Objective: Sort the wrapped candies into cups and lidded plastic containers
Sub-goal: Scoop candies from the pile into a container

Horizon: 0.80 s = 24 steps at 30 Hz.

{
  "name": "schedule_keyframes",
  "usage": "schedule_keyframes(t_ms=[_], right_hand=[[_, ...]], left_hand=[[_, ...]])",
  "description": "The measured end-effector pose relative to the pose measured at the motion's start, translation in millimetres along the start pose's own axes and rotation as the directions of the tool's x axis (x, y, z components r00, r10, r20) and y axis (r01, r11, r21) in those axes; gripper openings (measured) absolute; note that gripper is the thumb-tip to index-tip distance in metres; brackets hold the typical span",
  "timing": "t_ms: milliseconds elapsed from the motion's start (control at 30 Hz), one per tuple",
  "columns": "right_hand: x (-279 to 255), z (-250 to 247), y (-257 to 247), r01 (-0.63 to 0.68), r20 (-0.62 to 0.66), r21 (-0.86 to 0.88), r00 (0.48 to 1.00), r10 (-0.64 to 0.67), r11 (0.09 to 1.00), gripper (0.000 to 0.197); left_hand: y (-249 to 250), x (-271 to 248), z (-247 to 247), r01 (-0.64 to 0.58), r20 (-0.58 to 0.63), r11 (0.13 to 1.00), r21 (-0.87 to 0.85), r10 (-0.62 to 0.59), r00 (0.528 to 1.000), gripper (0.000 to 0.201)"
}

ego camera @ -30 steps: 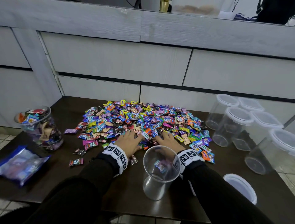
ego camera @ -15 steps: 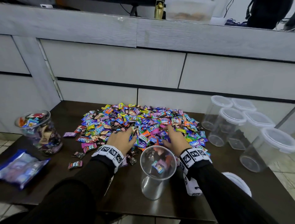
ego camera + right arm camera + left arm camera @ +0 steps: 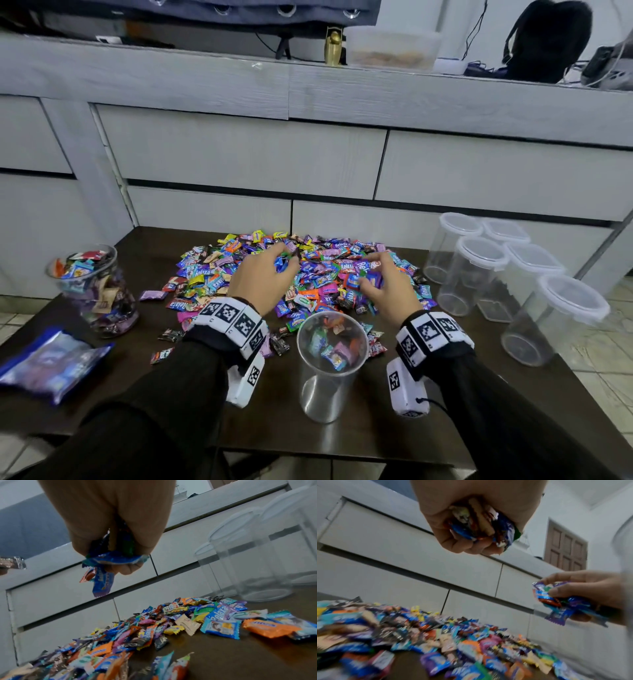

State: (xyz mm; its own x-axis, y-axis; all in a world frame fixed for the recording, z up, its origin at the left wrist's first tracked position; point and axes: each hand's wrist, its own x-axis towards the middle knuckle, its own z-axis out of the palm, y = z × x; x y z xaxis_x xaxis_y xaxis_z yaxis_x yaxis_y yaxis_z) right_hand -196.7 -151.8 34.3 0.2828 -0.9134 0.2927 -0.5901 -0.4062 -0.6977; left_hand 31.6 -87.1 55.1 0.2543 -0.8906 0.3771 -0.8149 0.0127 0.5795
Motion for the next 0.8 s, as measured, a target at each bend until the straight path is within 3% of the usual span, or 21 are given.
schedule_keyframes(t_ms=[133,233,433,600,733,800], right_hand=[[-6.6,-5.3,-9.9,0.010,-0.053,0.052,0.999,-0.007,0.999,0.033],[-11.8,-7.4,-15.7,0.024,-0.077,0.089,0.997,-0.017,0.996,0.034],[-17.1,-10.6,-19.0,0.051,-0.067,0.061,0.997,-0.047,0.997,0.034],[-20.8,-9.2,-22.9,0.055,-0.064,0.054,0.997,-0.052,0.997,0.033],[-22.2,-5.5,-26.3,0.069,-0.069,0.058,0.995,-0.065,0.996,0.035],[-23.9,-2.8,-28.2,0.076,-0.071,0.082,0.995,-0.070,0.994,0.034]], left_hand=[[31.9,-12.6,-12.9,-0.086,-0.015,0.993,-0.084,0.085,0.996,0.017],[54.1,-29.5,-17.5,-0.184,0.056,0.981,-0.067,0.188,0.981,0.007],[71.8,-50.6,-18.7,-0.400,0.269,0.887,0.232,0.337,0.902,0.020],[73.4,-57.9,-13.4,-0.536,0.413,0.780,0.322,0.394,0.821,0.027],[79.6,-60.2,-9.0,-0.599,0.423,0.688,0.410,0.438,0.793,0.029],[83.4,-61.2,-7.3,-0.589,0.388,0.676,0.443,0.447,0.806,0.029]])
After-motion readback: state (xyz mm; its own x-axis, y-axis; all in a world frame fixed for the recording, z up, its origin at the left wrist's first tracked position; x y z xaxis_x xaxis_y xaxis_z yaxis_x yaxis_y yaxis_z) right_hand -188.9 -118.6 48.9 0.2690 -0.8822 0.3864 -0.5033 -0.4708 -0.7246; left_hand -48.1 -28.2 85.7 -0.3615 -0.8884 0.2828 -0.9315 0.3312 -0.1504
